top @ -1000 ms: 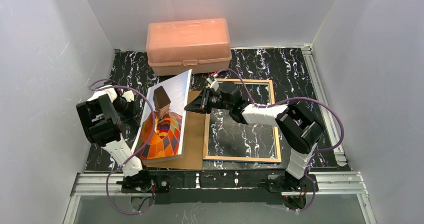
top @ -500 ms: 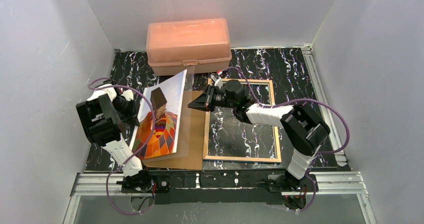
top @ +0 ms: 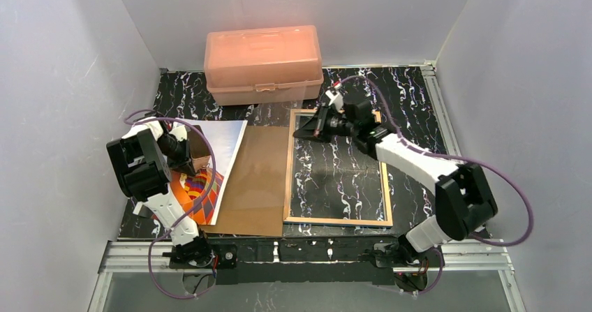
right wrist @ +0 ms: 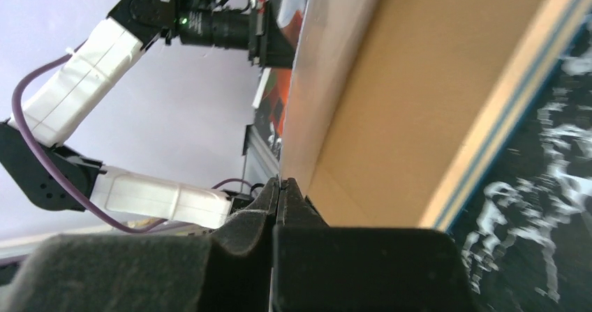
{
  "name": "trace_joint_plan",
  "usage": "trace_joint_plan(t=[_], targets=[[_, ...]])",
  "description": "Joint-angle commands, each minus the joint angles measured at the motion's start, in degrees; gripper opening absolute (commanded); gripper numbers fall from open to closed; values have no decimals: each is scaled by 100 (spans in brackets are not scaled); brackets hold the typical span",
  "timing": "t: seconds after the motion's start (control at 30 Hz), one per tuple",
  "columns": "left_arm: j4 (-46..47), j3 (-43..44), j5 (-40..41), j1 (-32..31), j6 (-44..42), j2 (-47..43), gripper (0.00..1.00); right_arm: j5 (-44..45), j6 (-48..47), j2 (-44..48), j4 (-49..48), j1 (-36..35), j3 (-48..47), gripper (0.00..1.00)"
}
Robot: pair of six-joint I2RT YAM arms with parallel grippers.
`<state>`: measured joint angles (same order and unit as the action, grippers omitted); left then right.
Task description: Put the photo into the frame
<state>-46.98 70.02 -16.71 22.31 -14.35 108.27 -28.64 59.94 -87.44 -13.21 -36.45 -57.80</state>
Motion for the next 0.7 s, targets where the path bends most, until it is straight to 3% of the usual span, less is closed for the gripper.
trace_joint_plan(t=[0.0,0.17,0.33,0.5,0.67], targets=[[-7,-163,-140,-79,-129,326,4,-258,-1074,721,1836,650,-504,1],[-67,-128,-218,-257,-77,249,4,-361,-2058,1200,3575,1356,-964,1],[-575,188,-542,-563,11,-256,6,-329,-2835,1317,4726,1823,-1229,1],[-1096,720,-619,-1387,186,-720,9,-50,-3493,1216,5399,2105,-1337,1],[-1431,1338,-504,-2373,423,-886,15,-200,-3412,1233,5165,2272,-1264,1]])
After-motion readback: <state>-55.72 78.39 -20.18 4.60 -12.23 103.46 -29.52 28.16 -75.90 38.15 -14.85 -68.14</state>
